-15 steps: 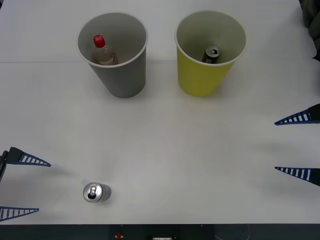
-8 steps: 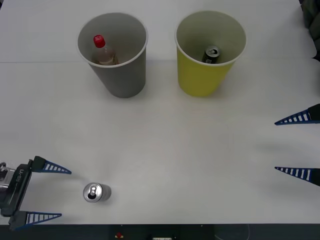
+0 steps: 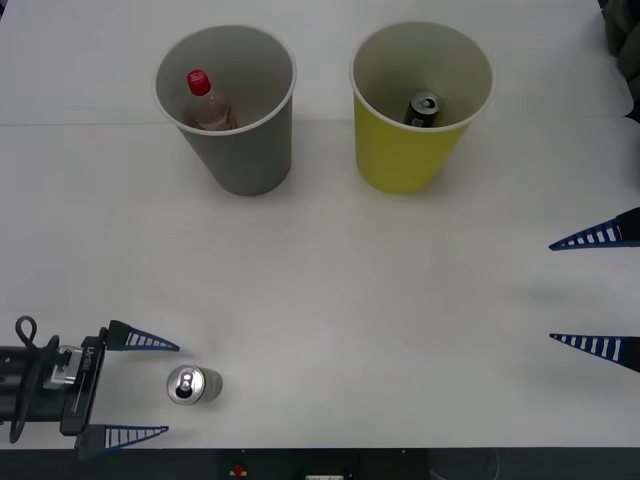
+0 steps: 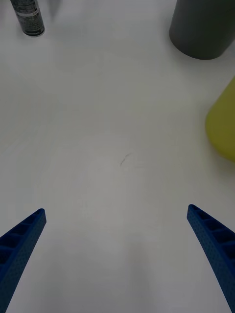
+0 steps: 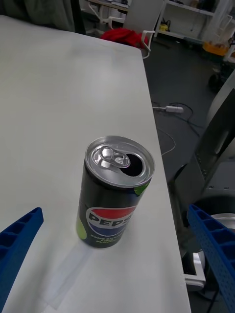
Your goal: Put the can into the green bin and the plastic bottle into the gray bin
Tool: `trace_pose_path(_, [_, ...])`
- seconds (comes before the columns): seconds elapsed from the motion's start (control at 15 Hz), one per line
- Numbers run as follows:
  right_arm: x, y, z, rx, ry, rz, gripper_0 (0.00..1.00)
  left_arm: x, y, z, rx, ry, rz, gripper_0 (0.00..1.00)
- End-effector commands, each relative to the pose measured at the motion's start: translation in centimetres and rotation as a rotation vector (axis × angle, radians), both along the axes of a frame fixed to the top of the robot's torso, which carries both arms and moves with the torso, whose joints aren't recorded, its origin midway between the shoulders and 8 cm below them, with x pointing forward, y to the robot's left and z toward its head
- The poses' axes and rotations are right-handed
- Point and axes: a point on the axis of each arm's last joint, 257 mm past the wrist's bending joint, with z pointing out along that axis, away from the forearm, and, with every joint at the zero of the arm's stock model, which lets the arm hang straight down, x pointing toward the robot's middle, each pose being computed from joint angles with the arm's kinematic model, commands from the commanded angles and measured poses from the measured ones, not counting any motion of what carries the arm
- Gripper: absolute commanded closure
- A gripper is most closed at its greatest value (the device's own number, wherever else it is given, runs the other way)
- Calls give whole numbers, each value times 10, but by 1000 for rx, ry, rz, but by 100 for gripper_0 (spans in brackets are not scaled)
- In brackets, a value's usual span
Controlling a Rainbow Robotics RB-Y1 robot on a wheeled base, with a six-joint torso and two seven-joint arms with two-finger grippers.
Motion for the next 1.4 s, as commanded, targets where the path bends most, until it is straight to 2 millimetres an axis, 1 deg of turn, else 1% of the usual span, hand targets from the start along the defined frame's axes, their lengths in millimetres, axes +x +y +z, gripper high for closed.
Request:
trace_pose_path(0.07, [0, 0, 0, 0, 0, 0, 0, 6, -17, -7, -13, -17, 12, 0])
trace_pose_path(0.27, [0, 0, 0, 0, 0, 0, 0, 9, -35, -11, -37, -33, 16, 0])
trace_pose_path(0.47, [0, 0, 0, 0, 0, 0, 0, 7, -50, -15, -61, -27, 28, 0])
trace_pose_path(0.6, [0, 0, 0, 0, 0, 0, 0, 8, -54, -14, -70, -38, 26, 0])
trace_pose_path(0.87, [0, 0, 0, 0, 0, 0, 0, 7, -54, -15, -65, -48, 23, 0])
trace_pose_path(0.93, [0, 0, 0, 0, 0, 0, 0, 7, -55, -15, -66, -50, 21, 15])
trace_pose_path(1.0, [0, 0, 0, 0, 0, 0, 0, 9, -54, -14, -65, -54, 24, 95])
trace_pose_path(1.07, [0, 0, 0, 0, 0, 0, 0, 8, -54, -15, -62, -55, 23, 100])
trace_pose_path(1.4, [0, 0, 0, 0, 0, 0, 0, 8, -54, -16, -60, -61, 21, 100])
